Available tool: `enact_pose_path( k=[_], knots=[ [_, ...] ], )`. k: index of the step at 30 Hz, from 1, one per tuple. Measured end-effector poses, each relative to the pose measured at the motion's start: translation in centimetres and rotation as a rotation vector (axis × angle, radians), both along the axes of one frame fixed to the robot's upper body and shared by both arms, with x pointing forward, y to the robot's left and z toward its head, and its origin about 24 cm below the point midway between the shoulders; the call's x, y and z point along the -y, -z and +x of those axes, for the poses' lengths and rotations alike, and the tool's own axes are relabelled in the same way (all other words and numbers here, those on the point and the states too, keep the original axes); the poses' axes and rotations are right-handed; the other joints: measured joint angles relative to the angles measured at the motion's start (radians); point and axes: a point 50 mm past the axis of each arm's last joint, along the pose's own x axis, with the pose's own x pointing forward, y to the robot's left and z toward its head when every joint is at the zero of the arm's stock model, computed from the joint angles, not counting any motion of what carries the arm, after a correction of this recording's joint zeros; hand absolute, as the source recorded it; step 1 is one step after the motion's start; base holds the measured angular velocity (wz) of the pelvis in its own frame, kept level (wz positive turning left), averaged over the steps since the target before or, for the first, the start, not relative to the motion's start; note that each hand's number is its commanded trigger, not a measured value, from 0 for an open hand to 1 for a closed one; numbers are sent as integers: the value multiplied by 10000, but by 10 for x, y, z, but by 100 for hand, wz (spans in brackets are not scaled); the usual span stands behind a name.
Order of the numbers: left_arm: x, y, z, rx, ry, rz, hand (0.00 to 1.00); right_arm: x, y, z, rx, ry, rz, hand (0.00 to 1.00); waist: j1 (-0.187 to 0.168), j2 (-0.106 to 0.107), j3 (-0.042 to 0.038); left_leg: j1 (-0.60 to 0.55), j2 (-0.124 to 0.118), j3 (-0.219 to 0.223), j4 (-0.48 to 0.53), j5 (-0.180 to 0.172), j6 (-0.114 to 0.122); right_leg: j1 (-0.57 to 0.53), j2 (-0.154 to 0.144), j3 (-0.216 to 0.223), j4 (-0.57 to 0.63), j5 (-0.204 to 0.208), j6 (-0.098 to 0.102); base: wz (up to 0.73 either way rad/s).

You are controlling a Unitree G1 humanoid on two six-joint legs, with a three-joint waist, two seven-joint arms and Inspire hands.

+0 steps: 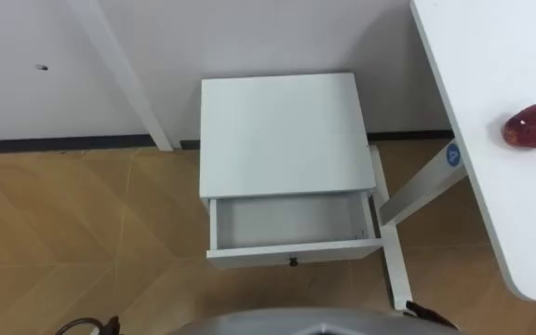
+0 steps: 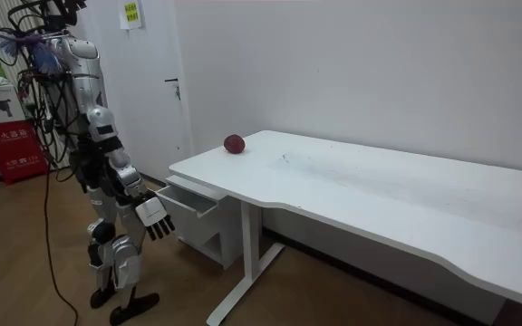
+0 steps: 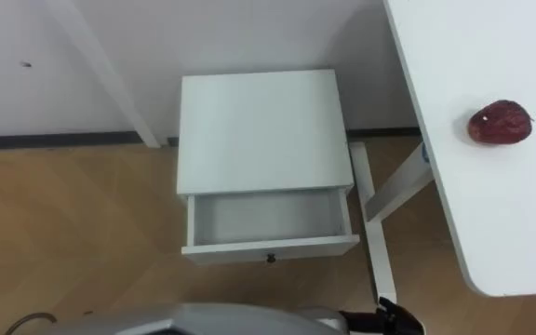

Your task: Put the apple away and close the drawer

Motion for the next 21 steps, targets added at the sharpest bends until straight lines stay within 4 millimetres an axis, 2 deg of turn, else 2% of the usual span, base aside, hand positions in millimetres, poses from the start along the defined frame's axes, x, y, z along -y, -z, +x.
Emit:
enact_pose_path(
  k=[5, 12, 17, 19, 21],
  knots=[
    [0, 0, -1, -62, 176, 21, 0, 0, 0, 2, 32, -45, 0, 0, 33, -61, 13, -26, -40, -101, 1, 0, 0, 6, -32, -73, -30, -19, 29, 6],
    [-2, -1, 0, -42, 99, 40, 0, -2, 0, 3, 131, 178, -24, 0, 13, -133, -39, -30, -49, -90, -2, 0, 1, 22, -51, -68, 27, -20, 37, 0],
    [-3, -1, 1, -6, -14, 82, 0, -2, 1, -6, 259, 2263, 79, 0, -46, -100, -26, 71, -38, 9, -6, 0, 1, 122, -43, 35, 58, -16, 38, -4],
    [-3, -1, 0, -20, -70, 85, 0, -1, 1, -11, 267, 2913, 62, 0, -57, -72, 4, 163, -35, 57, -10, -1, 1, 194, -45, 77, 75, -16, 38, -5],
    [-3, -1, -1, -16, -134, 159, 0, 2, 1, -19, 426, 4354, 119, 0, -156, -62, 10, 187, -32, 69, -22, -2, 2, 197, -44, 91, 132, -16, 39, 0]
  ],
)
